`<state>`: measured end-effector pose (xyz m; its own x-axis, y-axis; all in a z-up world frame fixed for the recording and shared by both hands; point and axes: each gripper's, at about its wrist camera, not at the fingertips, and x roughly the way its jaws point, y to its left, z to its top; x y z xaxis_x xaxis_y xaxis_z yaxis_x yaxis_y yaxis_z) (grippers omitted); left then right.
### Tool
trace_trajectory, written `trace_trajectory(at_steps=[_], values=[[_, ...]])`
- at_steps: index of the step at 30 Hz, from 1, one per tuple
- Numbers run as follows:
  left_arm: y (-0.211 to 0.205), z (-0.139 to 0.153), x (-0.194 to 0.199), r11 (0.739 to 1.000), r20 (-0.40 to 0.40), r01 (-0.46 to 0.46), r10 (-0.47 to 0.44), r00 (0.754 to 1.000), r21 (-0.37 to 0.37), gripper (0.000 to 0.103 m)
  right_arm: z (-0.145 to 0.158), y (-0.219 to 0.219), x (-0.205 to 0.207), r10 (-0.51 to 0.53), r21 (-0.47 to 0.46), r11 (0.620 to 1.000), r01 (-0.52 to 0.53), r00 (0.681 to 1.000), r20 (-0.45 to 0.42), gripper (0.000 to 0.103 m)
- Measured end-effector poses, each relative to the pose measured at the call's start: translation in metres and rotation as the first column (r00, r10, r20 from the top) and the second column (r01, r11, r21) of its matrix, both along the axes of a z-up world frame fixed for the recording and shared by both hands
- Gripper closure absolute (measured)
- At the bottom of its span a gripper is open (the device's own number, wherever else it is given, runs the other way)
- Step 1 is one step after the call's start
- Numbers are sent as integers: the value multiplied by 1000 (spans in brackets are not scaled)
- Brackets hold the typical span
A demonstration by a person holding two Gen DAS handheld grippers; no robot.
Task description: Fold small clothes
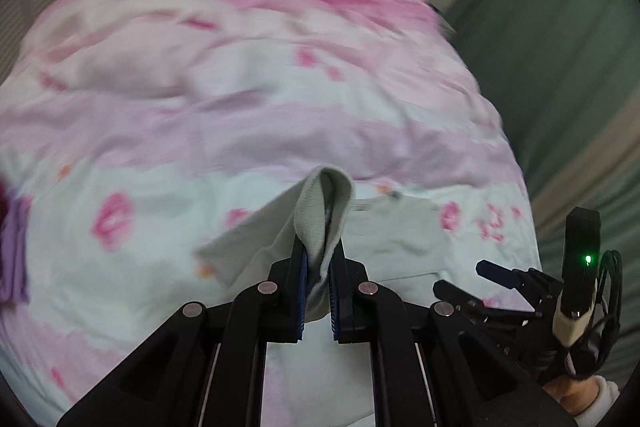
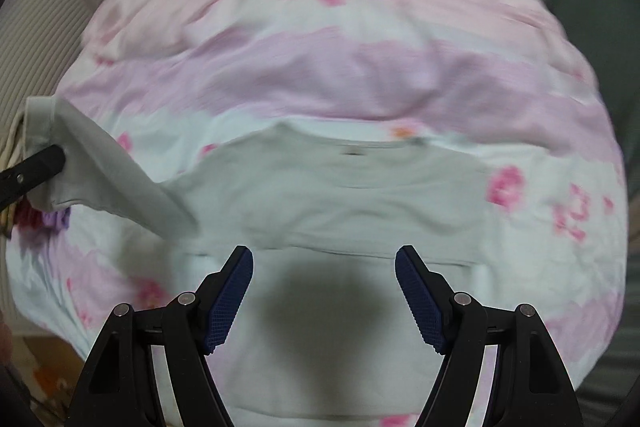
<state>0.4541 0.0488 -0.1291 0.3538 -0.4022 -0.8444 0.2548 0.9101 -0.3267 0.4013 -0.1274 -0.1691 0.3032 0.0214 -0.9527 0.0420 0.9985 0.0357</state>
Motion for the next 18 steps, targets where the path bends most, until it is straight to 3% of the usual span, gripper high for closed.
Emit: trace_trajectory(at_steps=[5,10,18], values=[[-93,-10,3,996,-28,81,-80,996,30,92,3,-76,-27,-111,-15,994,112,994,7,28],[-185,-53,0,987,-115,148,-139,984,68,92,-7,-149,-59,-222,-5,975,222,975,-27,28],[-263,-118,-8,970,-215,176,-138,967,169,92,-38,-227,-96,-260,-39,966,257,961,-94,28]])
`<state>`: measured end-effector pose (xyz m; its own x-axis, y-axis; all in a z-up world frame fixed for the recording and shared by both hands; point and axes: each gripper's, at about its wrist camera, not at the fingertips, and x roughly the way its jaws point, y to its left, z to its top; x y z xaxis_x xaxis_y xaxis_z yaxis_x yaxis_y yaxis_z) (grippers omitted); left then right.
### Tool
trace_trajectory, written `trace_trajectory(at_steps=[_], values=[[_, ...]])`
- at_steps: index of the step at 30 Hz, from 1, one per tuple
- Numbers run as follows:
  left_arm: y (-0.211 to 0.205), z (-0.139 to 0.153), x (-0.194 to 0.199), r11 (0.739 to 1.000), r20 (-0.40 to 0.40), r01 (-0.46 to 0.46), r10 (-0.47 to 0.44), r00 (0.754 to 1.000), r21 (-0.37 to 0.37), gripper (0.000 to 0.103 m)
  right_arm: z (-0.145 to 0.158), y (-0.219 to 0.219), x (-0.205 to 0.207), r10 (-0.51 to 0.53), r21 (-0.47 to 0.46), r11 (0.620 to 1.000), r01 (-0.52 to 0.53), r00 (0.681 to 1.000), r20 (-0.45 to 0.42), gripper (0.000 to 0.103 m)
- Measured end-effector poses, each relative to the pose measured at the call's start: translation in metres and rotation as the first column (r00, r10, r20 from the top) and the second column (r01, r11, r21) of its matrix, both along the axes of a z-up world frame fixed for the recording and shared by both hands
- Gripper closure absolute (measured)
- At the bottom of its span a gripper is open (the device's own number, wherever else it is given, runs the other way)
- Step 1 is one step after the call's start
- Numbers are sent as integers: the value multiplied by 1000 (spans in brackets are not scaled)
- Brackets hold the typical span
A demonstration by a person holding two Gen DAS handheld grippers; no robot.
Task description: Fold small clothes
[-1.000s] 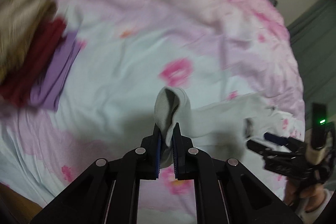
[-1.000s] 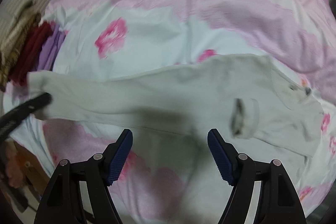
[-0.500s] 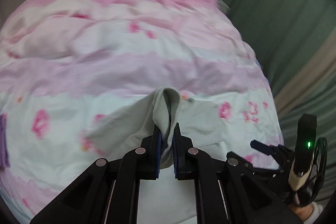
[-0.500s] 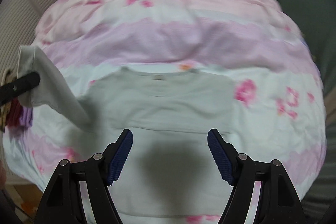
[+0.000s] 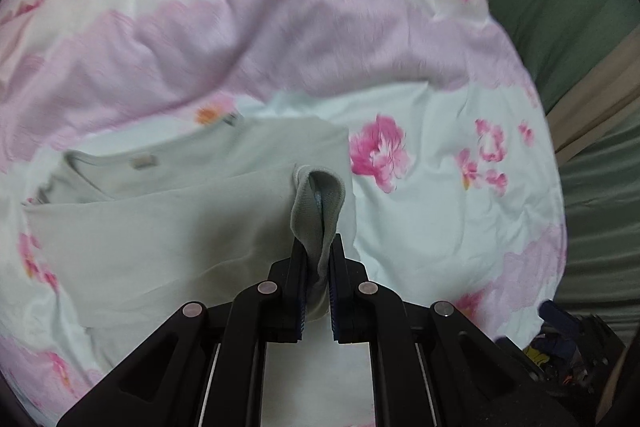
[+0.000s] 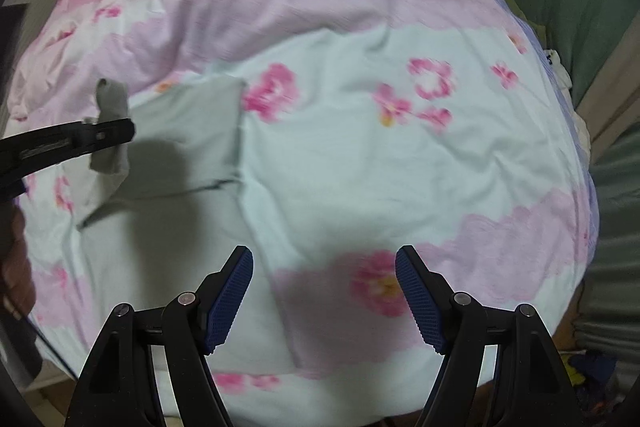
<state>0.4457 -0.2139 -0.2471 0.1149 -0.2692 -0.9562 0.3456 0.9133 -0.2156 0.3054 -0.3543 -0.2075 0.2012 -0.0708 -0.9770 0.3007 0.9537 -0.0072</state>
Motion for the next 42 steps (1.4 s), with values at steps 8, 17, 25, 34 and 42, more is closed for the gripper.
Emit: trace_trajectory(at_steps=[8,17,25,34,42], values=[[-17,14,-7,999,64,-32,31,997,13,33,-13,-27,-11,30,13,999,-30,999,-14,28],[87,74,-83,992,263,-88,61,963,92,23,-6,0,-16,142,57,988,-142,990,12,28],[213,27,-163,938,130,-243,216,968,246,23,-22,35,-41,183,122,976,-182,983,1,28],[280,-42,-205,914,-51,-371,384,922,163,23,-72,55,-76,110,179,980,-91,989,-100,28],[278,-84,-197,890,-169,-455,452,876,25,23,-96,60,-86,102,170,982,-80,987,-122,28]])
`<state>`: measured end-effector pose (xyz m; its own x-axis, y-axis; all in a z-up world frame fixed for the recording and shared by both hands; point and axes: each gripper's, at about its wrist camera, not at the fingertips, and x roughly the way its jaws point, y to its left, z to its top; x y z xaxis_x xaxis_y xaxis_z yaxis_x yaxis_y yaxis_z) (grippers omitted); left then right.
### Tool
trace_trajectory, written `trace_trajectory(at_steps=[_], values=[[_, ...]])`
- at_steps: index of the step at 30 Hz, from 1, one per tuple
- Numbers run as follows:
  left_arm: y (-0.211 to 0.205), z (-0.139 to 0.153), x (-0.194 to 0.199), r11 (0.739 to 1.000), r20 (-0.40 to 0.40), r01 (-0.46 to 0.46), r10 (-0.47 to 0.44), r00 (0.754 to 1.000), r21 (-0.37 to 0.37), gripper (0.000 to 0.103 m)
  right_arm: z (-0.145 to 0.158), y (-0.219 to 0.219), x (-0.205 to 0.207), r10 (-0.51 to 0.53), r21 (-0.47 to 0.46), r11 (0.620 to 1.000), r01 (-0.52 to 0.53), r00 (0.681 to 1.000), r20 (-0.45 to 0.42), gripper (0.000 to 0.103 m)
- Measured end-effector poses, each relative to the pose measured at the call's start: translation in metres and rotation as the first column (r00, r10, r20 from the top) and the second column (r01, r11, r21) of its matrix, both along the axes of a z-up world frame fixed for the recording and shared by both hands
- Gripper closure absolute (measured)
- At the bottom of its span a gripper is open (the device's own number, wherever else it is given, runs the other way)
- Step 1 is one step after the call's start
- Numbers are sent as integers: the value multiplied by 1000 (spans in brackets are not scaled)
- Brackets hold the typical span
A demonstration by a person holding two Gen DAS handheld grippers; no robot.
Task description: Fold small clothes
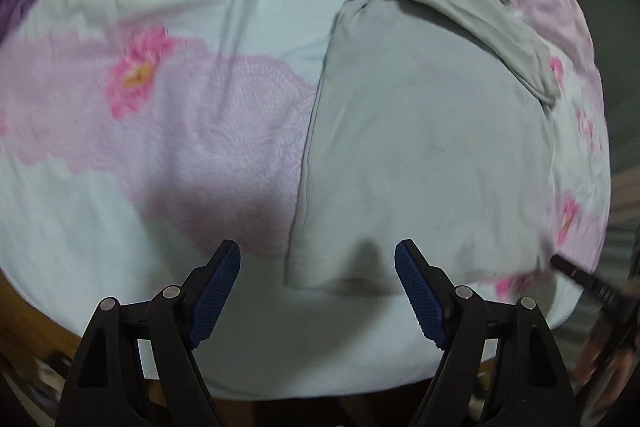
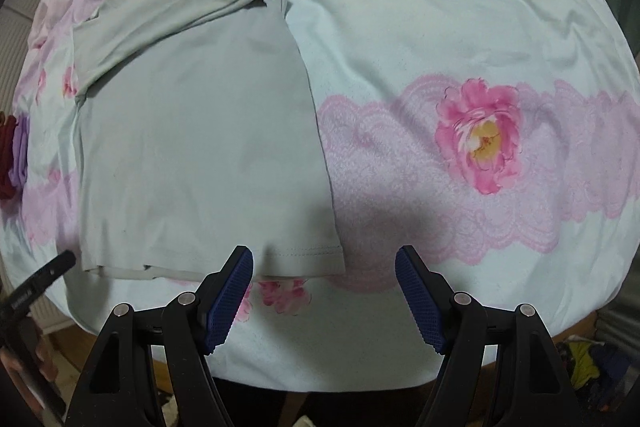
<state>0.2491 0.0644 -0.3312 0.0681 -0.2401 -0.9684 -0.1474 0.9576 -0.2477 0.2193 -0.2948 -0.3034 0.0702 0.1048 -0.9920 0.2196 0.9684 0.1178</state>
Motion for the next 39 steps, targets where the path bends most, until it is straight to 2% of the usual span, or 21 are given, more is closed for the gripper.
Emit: trace_trajectory(at_steps=[3,8,11,13,15,16,18,20,24,28,30,36,39], values=[[-1,-20,1,1000,-42,-18,18,999,-4,24,-9,-4,-1,-21,0,1000,21,1000,-12,28],[-9,-31,4,1000,-55,-9,10,998,15,24,-33,-2,3,-38,31,999,39,998,-57,29],[-20,-34,1,999,-54,5,-3,999,38,27,-47,-1,6,-35,17,999,36,996,-79,32],[-25,-34,-3,999,-55,21,-18,998,46,37,-49,-2,5,-42,20,999,44,996,-82,37],[-26,-33,-5,1000,-59,10,-9,998,24,61,-48,-1,4,-36,32,999,38,996,-82,59],[-26,-34,-8,1000,-63,3,-2,998,15,67,-50,-3,3,-27,50,998,32,996,-84,65],[-21,-32,-9,999,-86,-30,29,996,-13,87,-52,1,1,-13,74,997,20,995,-95,87],[-16,-23,-12,997,-96,-60,56,994,-42,91,-49,4,-2,-4,83,997,12,995,-97,90],[-22,9,-17,998,-57,-33,30,998,-51,91,-27,7,-9,-7,91,996,14,998,-69,91],[-28,51,-16,997,8,-15,15,1000,-69,92,12,6,-13,-8,119,993,10,1000,-16,91],[-16,67,1,997,35,-19,22,999,-81,92,37,2,-13,-26,144,989,23,1000,17,91],[-3,120,29,995,108,-42,52,993,-87,92,95,-3,19,-58,145,988,42,993,104,92],[2,140,50,995,141,-54,66,988,-86,92,110,-10,40,-92,146,987,72,987,134,92]])
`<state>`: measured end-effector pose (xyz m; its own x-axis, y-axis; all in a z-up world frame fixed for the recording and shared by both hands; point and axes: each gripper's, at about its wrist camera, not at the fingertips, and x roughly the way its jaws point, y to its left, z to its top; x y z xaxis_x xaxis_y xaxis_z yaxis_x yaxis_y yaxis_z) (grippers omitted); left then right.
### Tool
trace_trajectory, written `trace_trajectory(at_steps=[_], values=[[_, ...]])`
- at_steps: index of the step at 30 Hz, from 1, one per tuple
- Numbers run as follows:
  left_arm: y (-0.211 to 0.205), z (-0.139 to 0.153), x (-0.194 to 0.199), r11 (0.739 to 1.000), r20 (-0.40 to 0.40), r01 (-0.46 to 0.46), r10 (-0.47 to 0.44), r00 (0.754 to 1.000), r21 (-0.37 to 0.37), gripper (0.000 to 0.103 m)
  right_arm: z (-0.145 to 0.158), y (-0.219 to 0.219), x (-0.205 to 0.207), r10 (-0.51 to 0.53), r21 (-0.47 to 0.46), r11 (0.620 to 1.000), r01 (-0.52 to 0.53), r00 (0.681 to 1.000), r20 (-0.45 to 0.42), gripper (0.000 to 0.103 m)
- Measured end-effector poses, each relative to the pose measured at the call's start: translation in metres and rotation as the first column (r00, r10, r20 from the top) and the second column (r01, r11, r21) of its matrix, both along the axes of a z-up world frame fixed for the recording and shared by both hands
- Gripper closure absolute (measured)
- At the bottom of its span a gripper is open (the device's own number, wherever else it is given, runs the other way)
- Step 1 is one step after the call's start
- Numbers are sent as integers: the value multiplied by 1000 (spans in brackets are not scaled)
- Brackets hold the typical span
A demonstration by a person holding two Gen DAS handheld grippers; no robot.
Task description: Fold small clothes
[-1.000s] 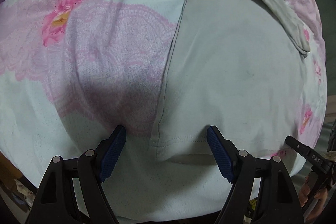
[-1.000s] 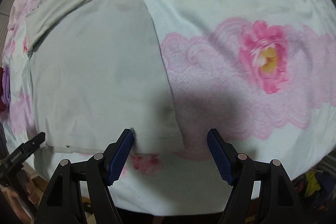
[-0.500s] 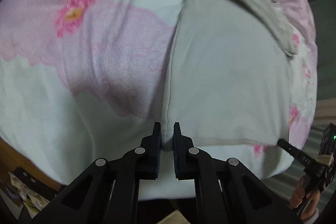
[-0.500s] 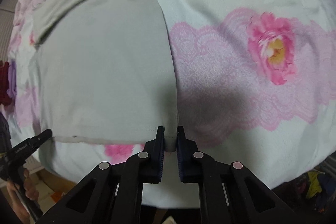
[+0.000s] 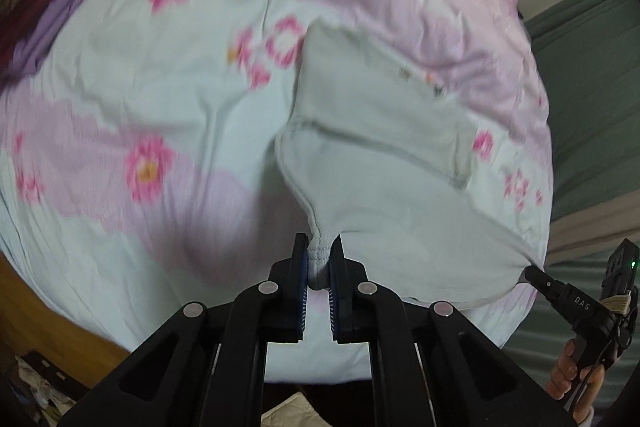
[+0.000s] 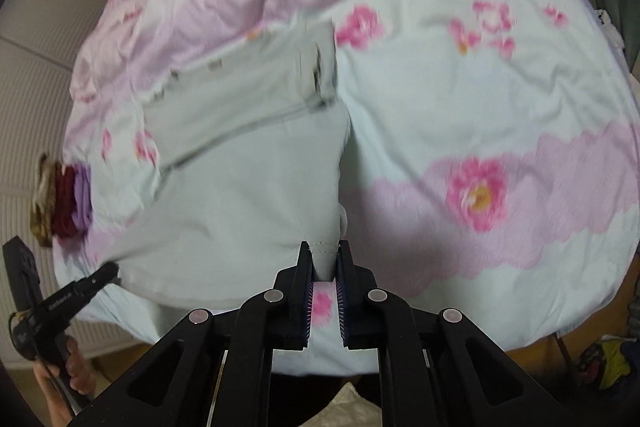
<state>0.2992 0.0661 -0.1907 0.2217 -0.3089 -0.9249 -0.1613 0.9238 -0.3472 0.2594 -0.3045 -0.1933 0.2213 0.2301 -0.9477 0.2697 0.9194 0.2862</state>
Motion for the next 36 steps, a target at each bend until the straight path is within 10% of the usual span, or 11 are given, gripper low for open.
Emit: trace_trajectory(at_steps=[12,25,28,33,36], values=[[9,-11,146,994,-47,-104,105,993,26,92,34,-14,126,-160,37,987,157,982,99,92],[1,-85,243,991,-228,-92,113,967,100,91,-64,-28,233,-221,-12,975,222,967,-129,91],[2,-87,260,990,-236,-103,123,964,96,78,-73,-29,248,-232,-3,972,234,962,-145,89],[6,-67,277,989,-141,-109,123,982,101,51,-68,-25,274,-210,-18,978,210,970,-123,51],[3,-51,278,989,-43,-29,36,998,145,51,-48,-20,282,-178,-75,982,176,983,-33,50]])
